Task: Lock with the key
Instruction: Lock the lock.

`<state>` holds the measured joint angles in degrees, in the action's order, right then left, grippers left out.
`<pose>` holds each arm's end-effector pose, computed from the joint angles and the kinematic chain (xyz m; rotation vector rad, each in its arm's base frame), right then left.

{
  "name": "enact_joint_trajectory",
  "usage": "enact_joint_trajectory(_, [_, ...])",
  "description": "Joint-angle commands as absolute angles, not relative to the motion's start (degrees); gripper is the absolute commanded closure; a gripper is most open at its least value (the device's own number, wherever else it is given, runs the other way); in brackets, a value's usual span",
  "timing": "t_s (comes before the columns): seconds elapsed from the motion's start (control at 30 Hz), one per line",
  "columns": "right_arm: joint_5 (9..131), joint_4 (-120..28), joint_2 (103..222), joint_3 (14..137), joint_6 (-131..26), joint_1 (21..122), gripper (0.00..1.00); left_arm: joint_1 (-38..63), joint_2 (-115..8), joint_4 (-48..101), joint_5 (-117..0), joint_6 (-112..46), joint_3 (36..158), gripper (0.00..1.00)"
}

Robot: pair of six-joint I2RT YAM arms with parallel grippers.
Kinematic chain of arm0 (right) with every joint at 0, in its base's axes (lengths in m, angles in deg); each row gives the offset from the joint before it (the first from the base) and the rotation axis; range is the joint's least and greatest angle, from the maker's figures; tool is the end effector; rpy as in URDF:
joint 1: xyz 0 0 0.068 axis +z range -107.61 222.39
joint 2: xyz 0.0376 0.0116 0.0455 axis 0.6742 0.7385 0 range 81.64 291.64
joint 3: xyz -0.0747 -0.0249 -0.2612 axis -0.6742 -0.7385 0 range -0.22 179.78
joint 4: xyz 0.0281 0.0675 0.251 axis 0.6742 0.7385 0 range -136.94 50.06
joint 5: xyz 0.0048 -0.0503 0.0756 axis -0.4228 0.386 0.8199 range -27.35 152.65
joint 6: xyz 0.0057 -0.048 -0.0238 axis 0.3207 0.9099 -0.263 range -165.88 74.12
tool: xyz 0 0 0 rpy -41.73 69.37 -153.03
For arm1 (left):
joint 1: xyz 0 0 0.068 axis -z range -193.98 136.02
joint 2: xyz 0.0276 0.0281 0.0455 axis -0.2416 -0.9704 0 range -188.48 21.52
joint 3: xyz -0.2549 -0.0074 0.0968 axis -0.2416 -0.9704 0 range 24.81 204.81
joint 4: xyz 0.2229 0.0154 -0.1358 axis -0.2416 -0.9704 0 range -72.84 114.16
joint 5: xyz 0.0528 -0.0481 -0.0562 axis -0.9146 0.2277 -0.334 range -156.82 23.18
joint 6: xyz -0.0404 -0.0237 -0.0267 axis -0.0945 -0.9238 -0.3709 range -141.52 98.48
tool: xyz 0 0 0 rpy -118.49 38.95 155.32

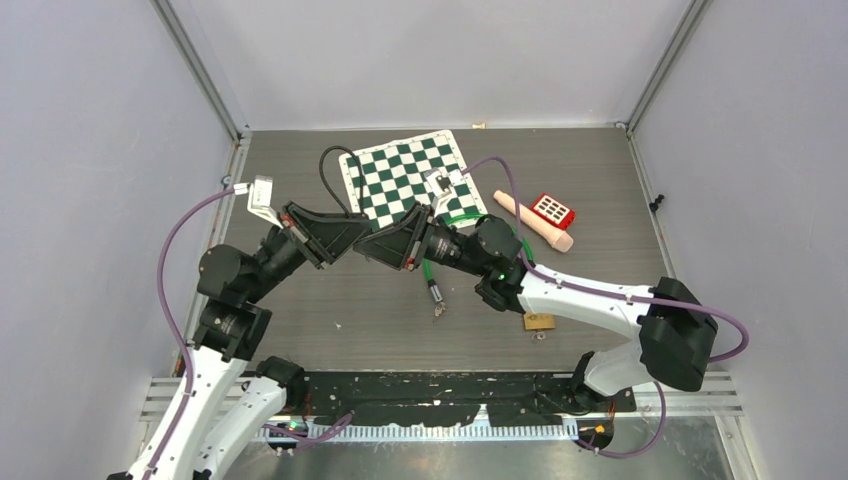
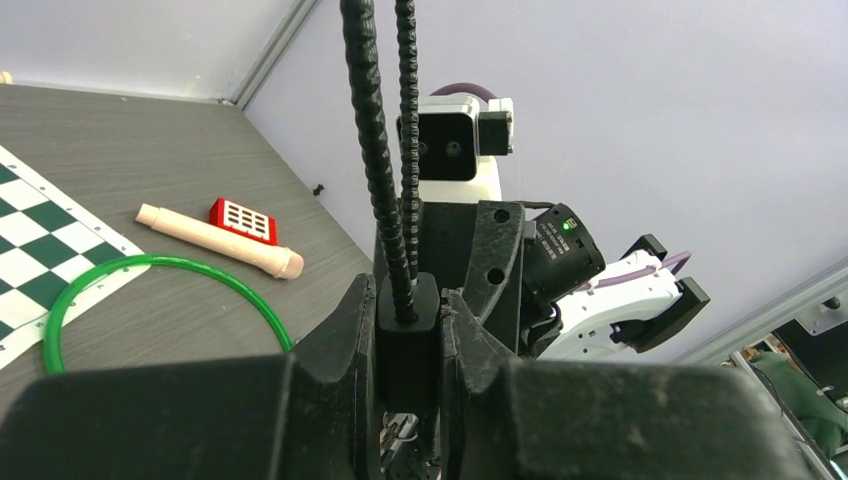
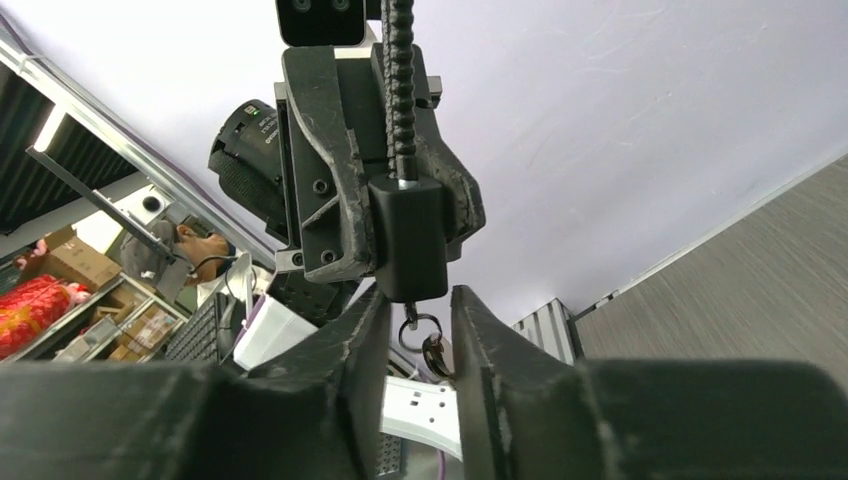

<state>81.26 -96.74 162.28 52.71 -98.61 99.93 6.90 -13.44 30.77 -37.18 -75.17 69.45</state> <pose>0.1630 0.2774 0.3538 -0.3986 1.3827 1.8351 0.1206 -0.0648 0.3945 0.0787 1.4704 -1.4140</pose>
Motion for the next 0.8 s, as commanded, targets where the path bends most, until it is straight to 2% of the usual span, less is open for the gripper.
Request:
enact_joint_trajectory(0.0, [82.4, -100.2, 162.9, 55.2, -99.3, 99.7, 0.73, 7.1, -12.8, 35.2, -36.6, -75.5, 69.7, 1.0])
enact_joint_trajectory(0.03, [82.6, -100.2, 163.1, 55.2, -99.6, 99.7, 0.76, 7.1, -12.8, 35.5, -36.8, -75.6, 69.7, 1.0])
enact_joint_trajectory(0.1, [82.8, -100.3, 163.5, 55.1, -100.1, 99.7, 0.91, 7.0, -13.0, 36.1, -37.0, -75.7, 69.7, 1.0])
enact_joint_trajectory(0.17, [83.0, -100.3, 163.8, 54.6, -100.4, 99.7, 0.94, 7.1, -13.2, 36.9, -37.4, -76.0, 69.6, 1.0])
enact_joint_trajectory(0.5, [87.3, -101.5, 163.4, 47.6, -99.0, 99.7, 0.95, 7.0, -13.0, 41.8, -40.8, -77.0, 68.2, 1.0])
enact_joint_trajectory(0.77, [93.1, -95.3, 161.6, 45.9, -92.7, 99.6, 0.95, 7.0, -12.4, 36.8, -39.7, -72.7, 71.0, 1.0])
